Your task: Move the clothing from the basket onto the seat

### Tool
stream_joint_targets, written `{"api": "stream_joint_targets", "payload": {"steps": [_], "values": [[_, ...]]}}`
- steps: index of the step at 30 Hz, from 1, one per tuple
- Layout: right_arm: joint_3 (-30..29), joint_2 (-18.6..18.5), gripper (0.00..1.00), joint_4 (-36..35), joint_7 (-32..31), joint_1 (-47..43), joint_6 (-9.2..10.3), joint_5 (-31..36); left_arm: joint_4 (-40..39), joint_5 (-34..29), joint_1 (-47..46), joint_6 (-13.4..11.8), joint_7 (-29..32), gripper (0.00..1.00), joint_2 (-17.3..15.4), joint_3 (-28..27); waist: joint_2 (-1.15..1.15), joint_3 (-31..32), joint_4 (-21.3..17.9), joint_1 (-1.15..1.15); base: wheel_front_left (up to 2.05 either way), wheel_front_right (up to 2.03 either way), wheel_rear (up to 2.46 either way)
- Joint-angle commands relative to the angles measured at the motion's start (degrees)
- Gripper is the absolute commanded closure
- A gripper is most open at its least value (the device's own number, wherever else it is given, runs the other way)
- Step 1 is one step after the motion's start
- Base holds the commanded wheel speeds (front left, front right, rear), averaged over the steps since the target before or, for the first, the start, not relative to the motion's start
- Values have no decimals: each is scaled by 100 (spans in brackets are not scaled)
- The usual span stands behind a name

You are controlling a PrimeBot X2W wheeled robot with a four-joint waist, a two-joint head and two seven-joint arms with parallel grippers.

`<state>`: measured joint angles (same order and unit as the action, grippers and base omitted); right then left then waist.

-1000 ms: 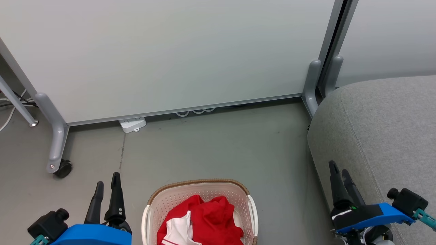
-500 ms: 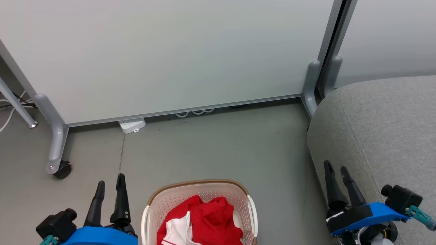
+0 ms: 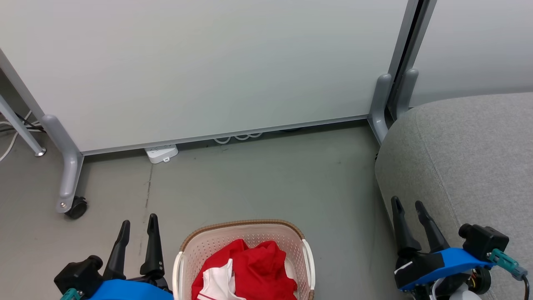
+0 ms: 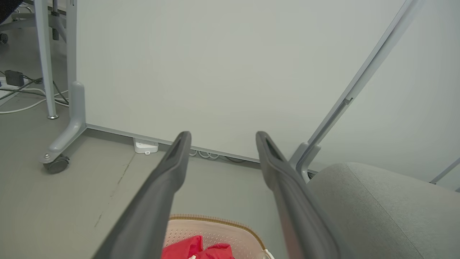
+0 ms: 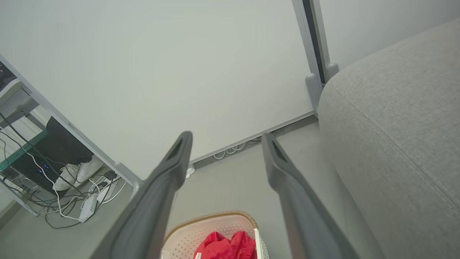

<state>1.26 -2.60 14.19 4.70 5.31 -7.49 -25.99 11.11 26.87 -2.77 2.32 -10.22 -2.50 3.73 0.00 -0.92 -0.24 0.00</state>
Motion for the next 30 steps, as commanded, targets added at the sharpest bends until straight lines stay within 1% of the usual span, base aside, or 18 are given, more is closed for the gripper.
{"api": "stream_joint_targets", "payload": {"steps": [1, 12, 30], "values": [[18, -31, 0, -61, 52, 87, 0, 185, -53, -156, 32, -43, -63, 0, -39, 8, 0, -3, 1, 0, 0, 0, 0], [30, -34, 0, -81, 127, 89, 0, 777, 66, -606, 42, -76, -201, 0, -44, 90, 0, -25, -26, 0, 0, 0, 0], [19, -39, 0, -77, 253, 97, 1, 1549, 103, -1304, 54, -173, -393, 0, -51, 132, 0, -20, -32, 0, 0, 0, 0]]}}
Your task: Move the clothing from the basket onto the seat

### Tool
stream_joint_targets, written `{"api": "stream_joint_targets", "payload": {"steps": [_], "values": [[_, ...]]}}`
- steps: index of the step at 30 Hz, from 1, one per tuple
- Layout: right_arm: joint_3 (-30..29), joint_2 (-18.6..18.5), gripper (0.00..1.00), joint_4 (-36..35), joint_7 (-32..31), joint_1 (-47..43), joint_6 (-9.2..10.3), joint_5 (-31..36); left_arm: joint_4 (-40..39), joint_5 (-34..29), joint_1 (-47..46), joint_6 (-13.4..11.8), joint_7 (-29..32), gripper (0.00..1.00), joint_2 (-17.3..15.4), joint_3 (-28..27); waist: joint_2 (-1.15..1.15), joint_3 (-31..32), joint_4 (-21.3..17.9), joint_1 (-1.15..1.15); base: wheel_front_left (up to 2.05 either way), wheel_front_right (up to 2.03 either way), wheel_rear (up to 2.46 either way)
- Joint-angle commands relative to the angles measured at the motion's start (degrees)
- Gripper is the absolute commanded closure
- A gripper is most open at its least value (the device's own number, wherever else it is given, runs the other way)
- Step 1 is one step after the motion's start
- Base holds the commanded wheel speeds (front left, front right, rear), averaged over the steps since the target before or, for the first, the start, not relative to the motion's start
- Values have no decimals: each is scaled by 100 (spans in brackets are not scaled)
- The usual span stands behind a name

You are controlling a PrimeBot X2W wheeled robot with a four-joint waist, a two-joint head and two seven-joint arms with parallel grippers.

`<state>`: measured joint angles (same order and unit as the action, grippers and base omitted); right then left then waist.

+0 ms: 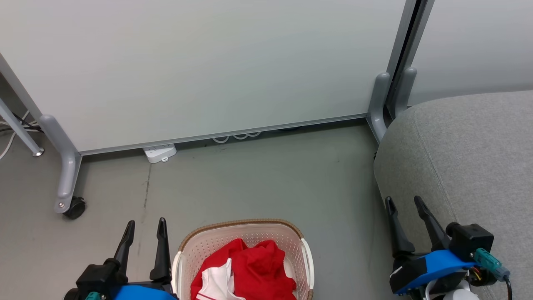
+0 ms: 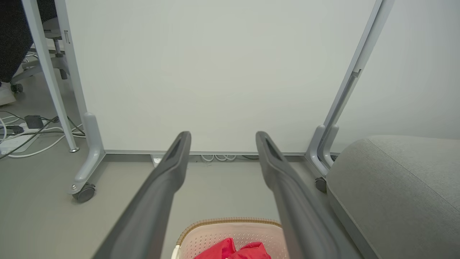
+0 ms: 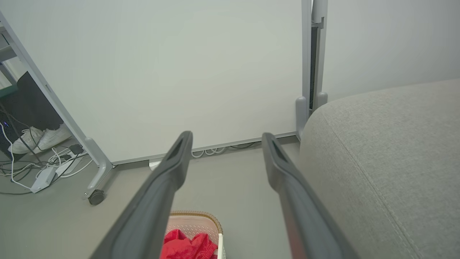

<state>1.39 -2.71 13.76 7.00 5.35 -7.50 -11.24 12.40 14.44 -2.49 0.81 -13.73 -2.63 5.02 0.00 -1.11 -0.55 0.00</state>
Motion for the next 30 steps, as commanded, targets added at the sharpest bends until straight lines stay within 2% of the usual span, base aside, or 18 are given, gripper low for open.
{"api": "stream_joint_targets", "payload": {"steps": [1, 12, 30], "values": [[10, -27, 0, -39, 25, 93, 2, 115, -24, -105, 28, -22, -55, 0, -39, 8, 0, -2, -1, 0, 0, 0, 0], [40, -30, 0, -69, 96, 53, 2, 498, -3, -552, 31, -73, -160, 0, -41, 48, 0, -28, -4, 0, 0, 0, 0], [33, -28, 0, -17, 121, 116, 2, 422, 84, -503, 15, -21, -152, 0, -39, 38, 0, -73, -28, 0, 0, 0, 0]]}}
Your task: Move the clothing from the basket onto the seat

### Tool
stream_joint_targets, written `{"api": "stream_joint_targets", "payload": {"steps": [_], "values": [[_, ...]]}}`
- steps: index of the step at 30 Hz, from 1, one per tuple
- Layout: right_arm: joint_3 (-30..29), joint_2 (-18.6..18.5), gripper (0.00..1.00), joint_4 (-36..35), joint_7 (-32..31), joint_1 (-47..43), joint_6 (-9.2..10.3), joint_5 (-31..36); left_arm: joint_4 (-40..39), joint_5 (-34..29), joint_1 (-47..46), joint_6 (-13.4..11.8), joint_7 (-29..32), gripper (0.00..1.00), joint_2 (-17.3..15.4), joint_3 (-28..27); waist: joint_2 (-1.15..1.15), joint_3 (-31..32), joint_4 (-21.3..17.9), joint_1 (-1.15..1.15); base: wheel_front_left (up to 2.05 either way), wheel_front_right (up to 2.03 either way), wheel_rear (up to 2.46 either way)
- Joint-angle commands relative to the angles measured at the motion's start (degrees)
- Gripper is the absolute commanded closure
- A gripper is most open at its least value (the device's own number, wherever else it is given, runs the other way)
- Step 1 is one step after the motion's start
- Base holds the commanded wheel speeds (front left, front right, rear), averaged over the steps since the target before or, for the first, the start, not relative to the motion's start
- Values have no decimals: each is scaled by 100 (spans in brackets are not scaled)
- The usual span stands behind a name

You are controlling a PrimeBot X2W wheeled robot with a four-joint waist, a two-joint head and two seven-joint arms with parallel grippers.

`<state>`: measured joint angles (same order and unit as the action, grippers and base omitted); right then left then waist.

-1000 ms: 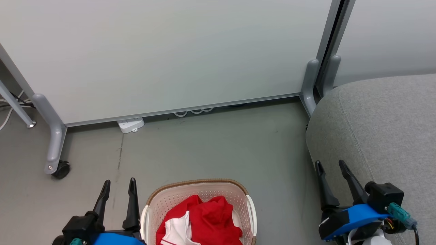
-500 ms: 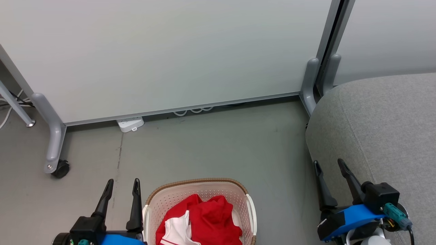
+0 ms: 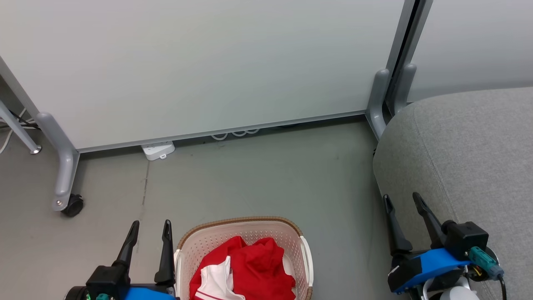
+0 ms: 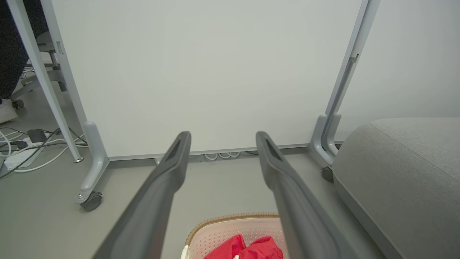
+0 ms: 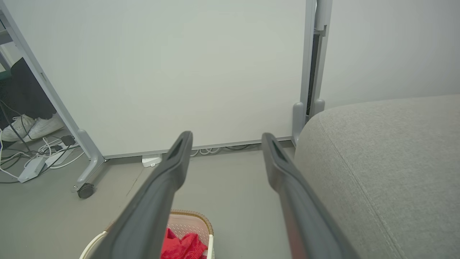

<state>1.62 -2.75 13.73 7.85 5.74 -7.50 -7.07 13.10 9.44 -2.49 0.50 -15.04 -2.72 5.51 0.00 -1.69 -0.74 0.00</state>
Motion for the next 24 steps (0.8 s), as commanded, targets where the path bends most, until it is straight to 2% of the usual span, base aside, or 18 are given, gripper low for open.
{"api": "stream_joint_targets", "payload": {"steps": [1, 12, 21, 24], "values": [[18, -24, 0, -27, 34, 86, 2, -5, 33, 9, 17, 9, -21, 0, -30, -1, 0, -37, -21, 0, 0, 0, 0], [258, -21, 0, -310, 26, 563, 2, 52, 933, -76, -489, 262, -15, 0, -119, 266, 0, -765, -299, 0, 0, 0, 0], [552, -18, 0, -493, 115, 1089, 2, 43, 2111, -56, -1458, 503, 234, 0, -263, 509, 0, -1932, -569, 0, 0, 0, 0], [681, -19, 0, -468, 178, 1247, 3, -26, 2602, -66, -1816, 489, 500, 0, -348, 519, 0, -2299, -693, 0, 0, 0, 0]]}}
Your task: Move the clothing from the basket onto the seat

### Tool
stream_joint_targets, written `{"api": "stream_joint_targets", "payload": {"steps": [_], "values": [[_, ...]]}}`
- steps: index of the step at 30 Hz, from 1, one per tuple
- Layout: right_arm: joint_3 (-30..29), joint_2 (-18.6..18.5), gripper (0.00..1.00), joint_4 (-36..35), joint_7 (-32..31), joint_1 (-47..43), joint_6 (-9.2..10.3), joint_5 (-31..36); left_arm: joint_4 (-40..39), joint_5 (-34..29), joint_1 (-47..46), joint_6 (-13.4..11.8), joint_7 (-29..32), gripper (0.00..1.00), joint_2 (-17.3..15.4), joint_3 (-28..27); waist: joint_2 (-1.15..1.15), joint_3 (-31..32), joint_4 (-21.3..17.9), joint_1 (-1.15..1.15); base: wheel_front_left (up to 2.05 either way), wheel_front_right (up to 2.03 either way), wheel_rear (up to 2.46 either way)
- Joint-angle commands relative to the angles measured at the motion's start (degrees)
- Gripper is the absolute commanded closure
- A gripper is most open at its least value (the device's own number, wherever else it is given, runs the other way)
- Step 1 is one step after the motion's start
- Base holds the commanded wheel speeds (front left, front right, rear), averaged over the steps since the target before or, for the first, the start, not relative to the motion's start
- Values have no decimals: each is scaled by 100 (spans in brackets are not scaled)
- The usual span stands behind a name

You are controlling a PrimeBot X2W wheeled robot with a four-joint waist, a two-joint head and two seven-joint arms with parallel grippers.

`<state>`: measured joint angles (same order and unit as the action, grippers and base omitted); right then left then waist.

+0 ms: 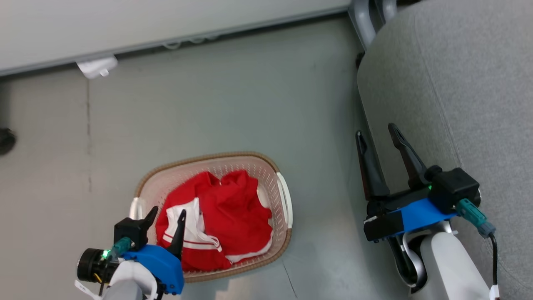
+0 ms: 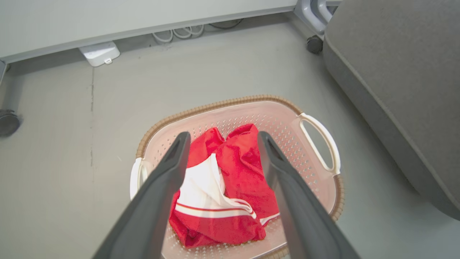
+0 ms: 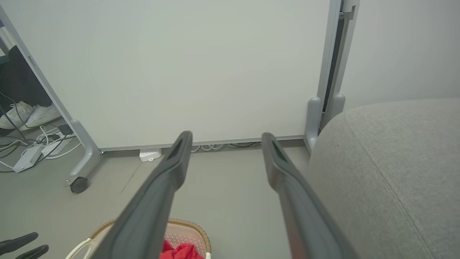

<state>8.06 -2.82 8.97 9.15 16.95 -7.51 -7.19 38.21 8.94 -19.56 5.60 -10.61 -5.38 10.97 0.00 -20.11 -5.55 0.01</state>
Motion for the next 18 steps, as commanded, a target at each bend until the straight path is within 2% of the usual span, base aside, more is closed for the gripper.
{"api": "stream_joint_targets", "payload": {"steps": [1, 13, 18], "values": [[71, -11, 0, 28, 73, 173, 4, -38, 256, -11, -221, -22, 125, 0, -95, -27, 0, -550, -256, -1, 0, 0, 0], [361, -10, 0, 148, 304, 575, 4, -162, 1503, 95, -1278, -5, 728, 0, -231, -22, 0, -1572, -653, -1, 0, 0, 0], [501, -10, 0, 184, 397, 801, 4, -306, 1800, 42, -1629, -108, 744, 0, -305, 18, 0, -2008, -833, -1, 0, 0, 0]]}}
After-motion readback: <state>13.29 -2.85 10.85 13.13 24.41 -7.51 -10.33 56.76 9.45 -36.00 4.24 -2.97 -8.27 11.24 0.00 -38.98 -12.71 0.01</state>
